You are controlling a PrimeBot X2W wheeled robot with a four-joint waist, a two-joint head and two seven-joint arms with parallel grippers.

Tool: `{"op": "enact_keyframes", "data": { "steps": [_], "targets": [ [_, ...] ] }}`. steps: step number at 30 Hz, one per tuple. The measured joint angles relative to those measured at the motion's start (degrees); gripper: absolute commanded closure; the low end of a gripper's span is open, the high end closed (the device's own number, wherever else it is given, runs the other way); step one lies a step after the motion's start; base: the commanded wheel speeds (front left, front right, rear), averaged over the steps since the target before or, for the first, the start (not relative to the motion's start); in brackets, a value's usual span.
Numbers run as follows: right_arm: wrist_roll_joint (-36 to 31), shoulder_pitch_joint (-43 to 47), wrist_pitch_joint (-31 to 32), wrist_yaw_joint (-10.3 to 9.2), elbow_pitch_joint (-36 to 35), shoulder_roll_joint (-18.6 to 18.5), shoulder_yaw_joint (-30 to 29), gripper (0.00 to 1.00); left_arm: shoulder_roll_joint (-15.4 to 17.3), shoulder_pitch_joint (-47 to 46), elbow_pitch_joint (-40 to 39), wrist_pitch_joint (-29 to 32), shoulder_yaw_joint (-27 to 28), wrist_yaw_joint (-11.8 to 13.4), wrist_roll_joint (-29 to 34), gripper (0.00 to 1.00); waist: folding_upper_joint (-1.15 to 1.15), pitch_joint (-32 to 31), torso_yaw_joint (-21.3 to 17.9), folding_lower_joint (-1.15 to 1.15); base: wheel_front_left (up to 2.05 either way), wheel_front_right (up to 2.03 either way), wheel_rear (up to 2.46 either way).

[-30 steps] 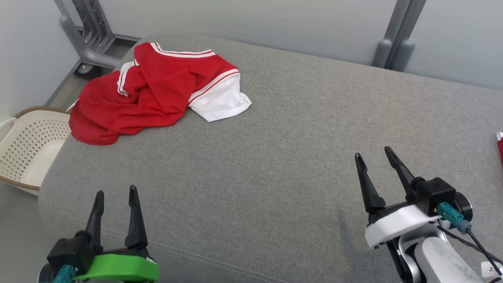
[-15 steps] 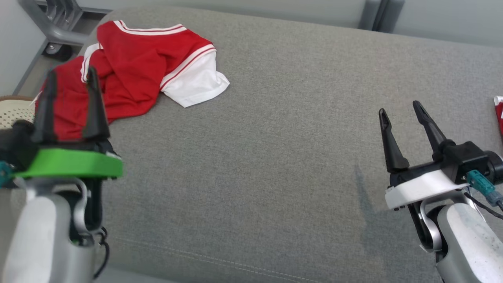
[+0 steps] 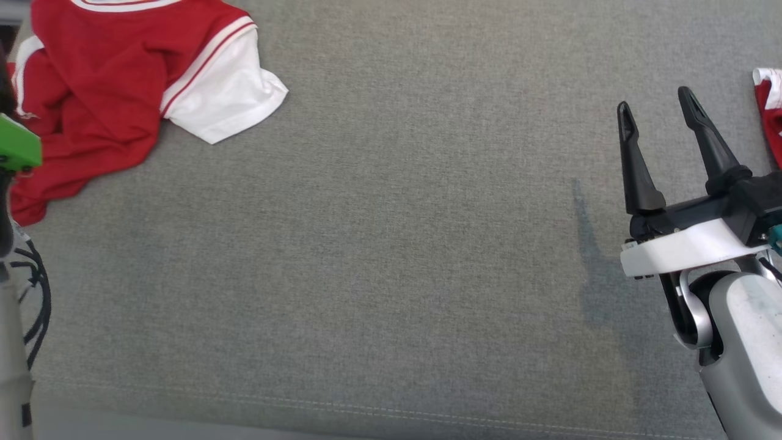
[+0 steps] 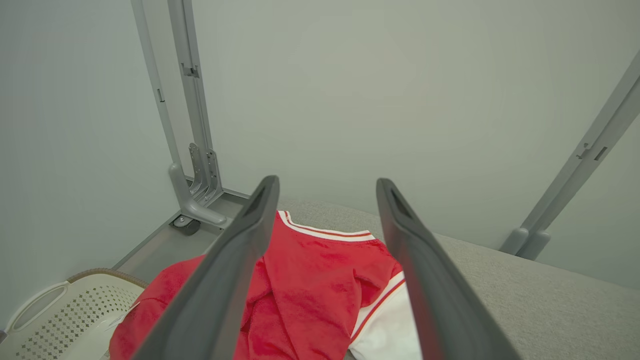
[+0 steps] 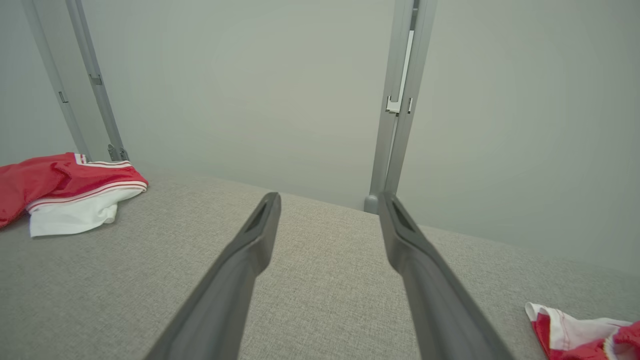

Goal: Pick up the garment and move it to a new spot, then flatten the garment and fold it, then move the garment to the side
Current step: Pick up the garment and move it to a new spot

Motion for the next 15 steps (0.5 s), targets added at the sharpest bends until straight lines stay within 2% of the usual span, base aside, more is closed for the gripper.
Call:
{"op": "enact_keyframes", "data": {
  "steps": [5, 10, 15],
  "targets": [
    [-0.74, -1.76, 0.78, 0.00, -2.31, -0.38, 0.48, 0.00, 1.81, -2.72, 3.70, 4.08, 2.36, 0.05, -1.98, 0.00, 0.00, 3.74, -2.12, 0.00, 0.00, 0.00, 0.00],
    [-1.58, -2.48, 1.57, 0.00, -3.75, -1.97, -0.31, 0.00, 3.59, -4.61, 7.58, 5.76, 5.10, 0.32, -2.23, 0.00, 0.00, 7.58, -4.05, 0.00, 0.00, 0.00, 0.00],
    [-1.92, -2.58, 1.76, 0.00, -4.28, -2.36, -1.04, 0.00, 4.38, -5.51, 11.83, 6.99, 5.38, 0.62, -1.92, 0.00, 0.00, 11.07, -5.79, 0.00, 0.00, 0.00, 0.00]
  ]
}}
